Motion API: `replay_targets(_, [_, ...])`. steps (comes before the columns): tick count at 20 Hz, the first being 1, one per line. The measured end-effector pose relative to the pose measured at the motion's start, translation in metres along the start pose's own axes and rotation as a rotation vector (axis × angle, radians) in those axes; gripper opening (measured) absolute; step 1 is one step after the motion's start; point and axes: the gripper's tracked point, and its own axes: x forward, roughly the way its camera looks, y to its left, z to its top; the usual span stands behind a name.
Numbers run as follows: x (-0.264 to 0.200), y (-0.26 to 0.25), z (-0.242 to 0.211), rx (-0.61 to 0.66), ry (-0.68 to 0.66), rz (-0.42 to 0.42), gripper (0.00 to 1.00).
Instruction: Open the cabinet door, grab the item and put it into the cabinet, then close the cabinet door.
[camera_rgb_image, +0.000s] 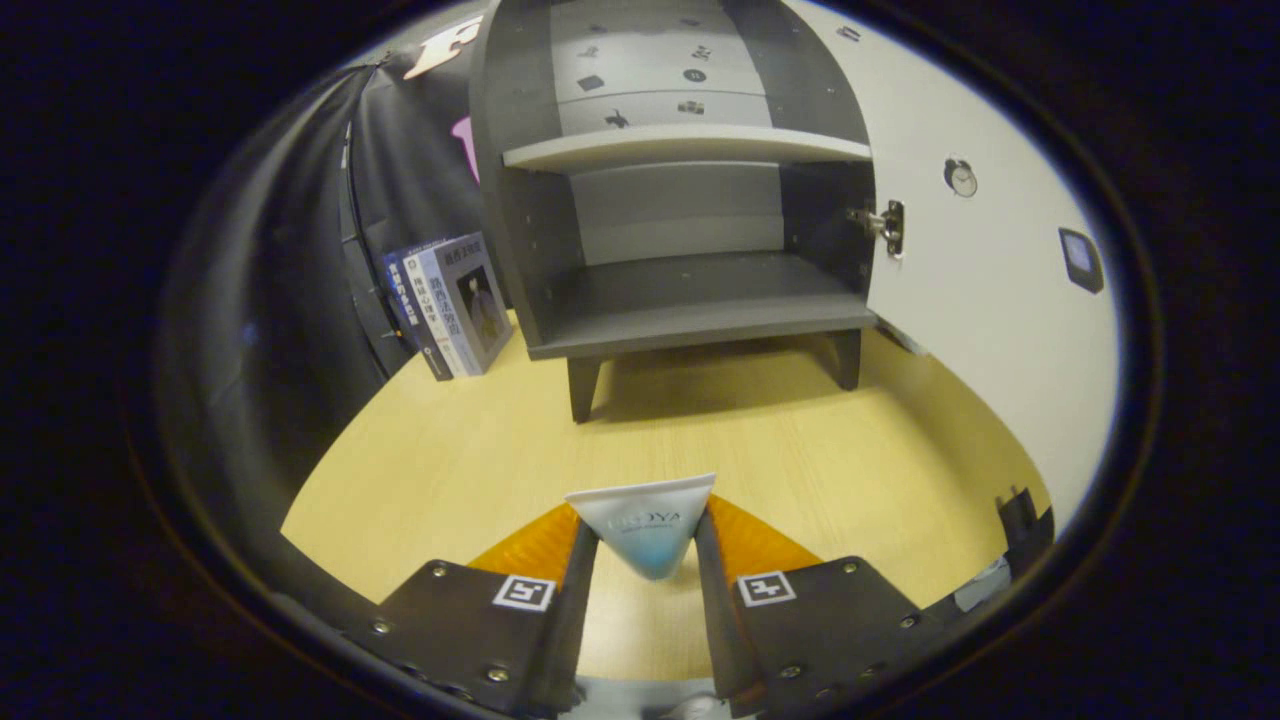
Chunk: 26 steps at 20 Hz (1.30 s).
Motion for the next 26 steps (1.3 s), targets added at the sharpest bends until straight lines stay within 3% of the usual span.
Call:
replay_targets(9, [-0.041, 0.009, 0.177, -0.080, -0.206, 0.047, 0.52])
replay_targets(14, [-0.034, 0.013, 0.275, -0.106, -0.317, 0.041, 0.51])
replay_targets(20, [0.012, 0.004, 0.349, -0.084, -0.341, -0.011, 0.51])
replay_targets(26, [0.063, -0.015, 0.366, -0.053, -0.288, -0.075, 0.51])
